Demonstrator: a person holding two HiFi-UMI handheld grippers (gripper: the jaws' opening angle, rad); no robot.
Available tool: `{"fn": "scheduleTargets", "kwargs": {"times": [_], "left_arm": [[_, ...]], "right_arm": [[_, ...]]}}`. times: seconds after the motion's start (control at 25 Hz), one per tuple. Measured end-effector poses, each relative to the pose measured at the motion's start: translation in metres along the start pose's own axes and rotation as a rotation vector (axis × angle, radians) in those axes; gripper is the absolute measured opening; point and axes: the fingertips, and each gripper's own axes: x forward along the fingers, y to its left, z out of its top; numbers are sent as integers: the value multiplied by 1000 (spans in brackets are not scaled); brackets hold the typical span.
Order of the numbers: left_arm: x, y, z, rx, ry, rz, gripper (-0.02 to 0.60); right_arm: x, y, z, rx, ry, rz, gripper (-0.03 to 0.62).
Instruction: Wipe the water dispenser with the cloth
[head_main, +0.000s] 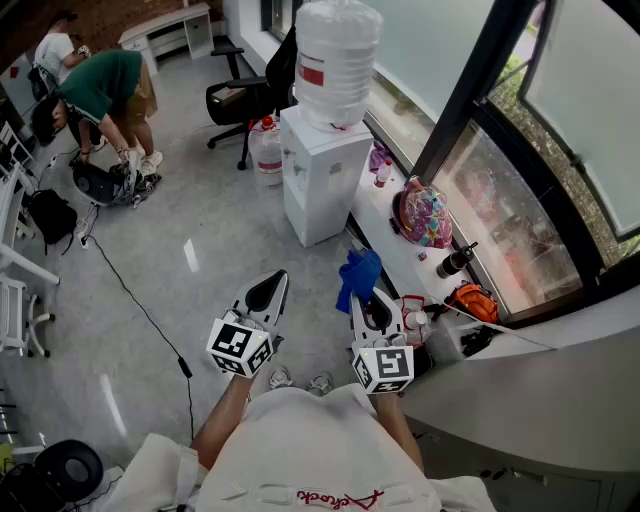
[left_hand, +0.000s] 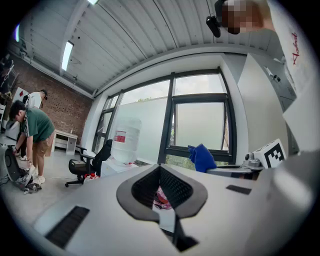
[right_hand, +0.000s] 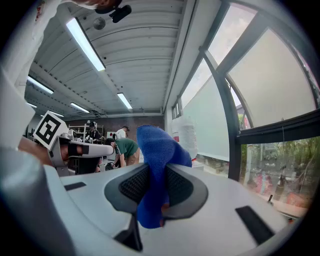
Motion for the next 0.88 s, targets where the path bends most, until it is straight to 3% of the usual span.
{"fn": "scheduleTargets", "kwargs": {"times": [0.88], "left_arm": [[21, -25, -6, 4, 13, 18, 11]], "right_arm": [[-15, -31, -6, 24, 3, 31, 97]]}}
